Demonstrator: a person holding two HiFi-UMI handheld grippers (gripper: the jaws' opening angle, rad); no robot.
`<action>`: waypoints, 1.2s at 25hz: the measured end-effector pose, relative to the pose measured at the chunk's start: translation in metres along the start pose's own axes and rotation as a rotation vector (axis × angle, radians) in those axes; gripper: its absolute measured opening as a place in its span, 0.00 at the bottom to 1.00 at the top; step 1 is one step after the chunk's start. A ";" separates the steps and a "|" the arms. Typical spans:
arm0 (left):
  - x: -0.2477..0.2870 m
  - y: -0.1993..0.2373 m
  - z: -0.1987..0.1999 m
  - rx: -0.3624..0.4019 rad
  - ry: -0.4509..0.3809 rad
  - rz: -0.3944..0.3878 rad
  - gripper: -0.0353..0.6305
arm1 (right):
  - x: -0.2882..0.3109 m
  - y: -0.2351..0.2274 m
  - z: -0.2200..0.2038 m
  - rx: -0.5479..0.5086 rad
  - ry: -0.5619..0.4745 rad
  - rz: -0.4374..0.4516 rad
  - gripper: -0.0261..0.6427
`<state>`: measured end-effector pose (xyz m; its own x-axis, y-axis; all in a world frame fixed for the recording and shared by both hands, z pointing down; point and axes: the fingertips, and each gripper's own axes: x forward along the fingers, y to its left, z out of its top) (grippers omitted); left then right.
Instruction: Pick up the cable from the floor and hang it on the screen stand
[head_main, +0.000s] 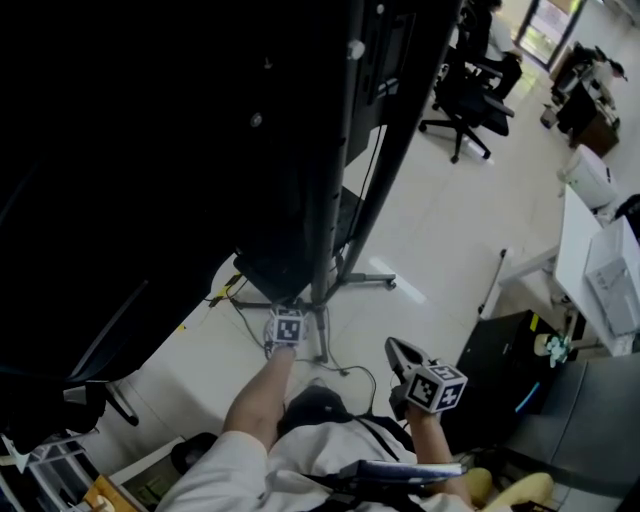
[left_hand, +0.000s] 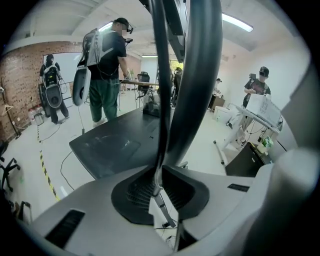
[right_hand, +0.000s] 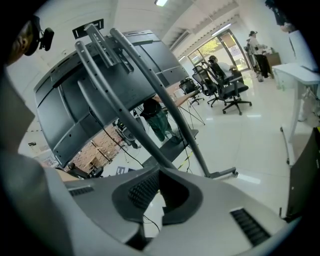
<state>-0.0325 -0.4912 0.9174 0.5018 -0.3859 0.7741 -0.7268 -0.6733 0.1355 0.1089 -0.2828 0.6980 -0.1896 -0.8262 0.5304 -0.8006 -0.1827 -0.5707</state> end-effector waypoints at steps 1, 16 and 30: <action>0.001 -0.001 0.000 0.004 -0.001 -0.004 0.10 | -0.003 -0.003 -0.001 0.002 -0.001 -0.008 0.05; -0.095 -0.131 0.032 -0.026 -0.221 -0.107 0.09 | -0.072 -0.019 -0.024 0.002 0.029 0.016 0.05; -0.248 -0.293 0.049 -0.055 -0.478 -0.099 0.09 | -0.190 -0.059 -0.035 -0.031 0.020 0.172 0.05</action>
<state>0.0790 -0.2289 0.6557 0.7198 -0.5764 0.3868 -0.6816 -0.6924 0.2366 0.1724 -0.0962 0.6528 -0.3364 -0.8330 0.4393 -0.7722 -0.0230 -0.6350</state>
